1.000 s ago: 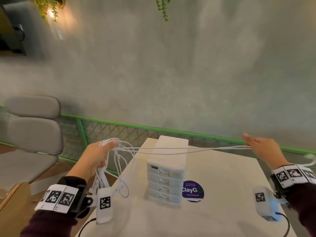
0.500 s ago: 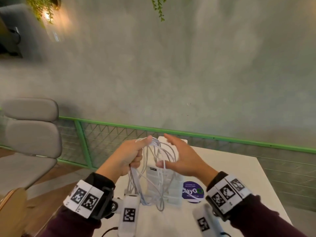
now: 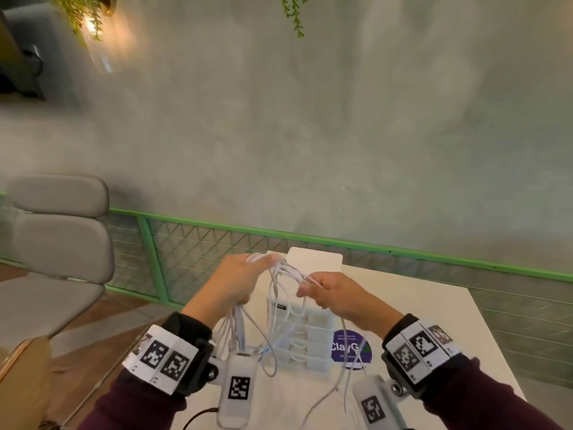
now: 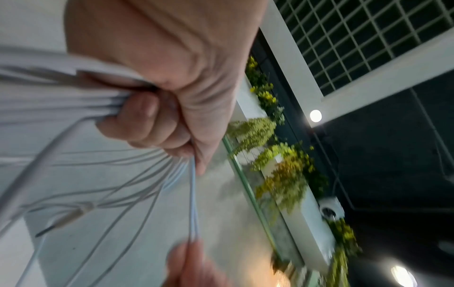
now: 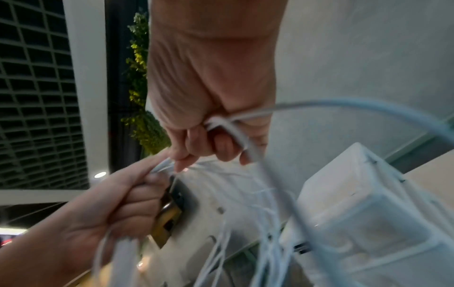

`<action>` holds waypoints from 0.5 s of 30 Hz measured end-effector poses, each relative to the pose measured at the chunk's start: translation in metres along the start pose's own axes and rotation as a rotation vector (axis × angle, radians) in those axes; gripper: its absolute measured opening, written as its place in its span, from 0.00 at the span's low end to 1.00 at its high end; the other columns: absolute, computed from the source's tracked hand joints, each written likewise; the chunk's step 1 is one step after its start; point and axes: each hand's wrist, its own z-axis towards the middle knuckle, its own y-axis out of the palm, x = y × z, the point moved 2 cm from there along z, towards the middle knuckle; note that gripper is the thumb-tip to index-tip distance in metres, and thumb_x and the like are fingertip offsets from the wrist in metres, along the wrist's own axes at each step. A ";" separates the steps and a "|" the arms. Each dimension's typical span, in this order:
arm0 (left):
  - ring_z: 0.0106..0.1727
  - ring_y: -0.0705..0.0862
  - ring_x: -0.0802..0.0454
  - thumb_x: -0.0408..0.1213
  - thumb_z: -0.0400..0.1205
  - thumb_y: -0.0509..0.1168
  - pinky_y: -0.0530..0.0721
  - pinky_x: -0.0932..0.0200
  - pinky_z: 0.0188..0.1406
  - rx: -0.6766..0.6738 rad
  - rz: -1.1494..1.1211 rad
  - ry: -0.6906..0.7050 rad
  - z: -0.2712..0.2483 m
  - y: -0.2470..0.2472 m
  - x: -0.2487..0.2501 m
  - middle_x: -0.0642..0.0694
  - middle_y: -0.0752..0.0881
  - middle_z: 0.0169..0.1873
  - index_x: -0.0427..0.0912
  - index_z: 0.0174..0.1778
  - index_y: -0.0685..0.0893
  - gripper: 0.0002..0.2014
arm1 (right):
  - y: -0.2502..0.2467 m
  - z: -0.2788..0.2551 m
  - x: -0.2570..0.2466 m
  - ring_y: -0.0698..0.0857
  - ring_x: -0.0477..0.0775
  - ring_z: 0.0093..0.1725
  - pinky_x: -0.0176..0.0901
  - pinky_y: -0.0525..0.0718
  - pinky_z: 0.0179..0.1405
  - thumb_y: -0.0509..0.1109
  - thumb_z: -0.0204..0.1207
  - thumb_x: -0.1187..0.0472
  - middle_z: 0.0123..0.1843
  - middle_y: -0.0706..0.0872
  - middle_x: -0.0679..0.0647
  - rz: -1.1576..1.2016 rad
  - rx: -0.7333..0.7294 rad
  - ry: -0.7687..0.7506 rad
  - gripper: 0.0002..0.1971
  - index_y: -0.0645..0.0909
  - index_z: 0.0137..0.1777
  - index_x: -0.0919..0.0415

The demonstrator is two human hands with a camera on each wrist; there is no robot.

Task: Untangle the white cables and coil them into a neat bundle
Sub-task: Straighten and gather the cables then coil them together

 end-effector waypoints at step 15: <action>0.18 0.48 0.61 0.50 0.78 0.57 0.57 0.72 0.07 -0.121 -1.083 -0.132 0.018 -0.078 -0.014 0.54 0.51 0.18 0.39 0.21 0.75 0.23 | -0.122 -0.052 0.155 0.83 0.62 0.60 0.48 0.78 0.57 0.52 0.85 0.53 0.63 0.85 0.59 -0.740 0.419 0.440 0.18 0.78 0.65 0.57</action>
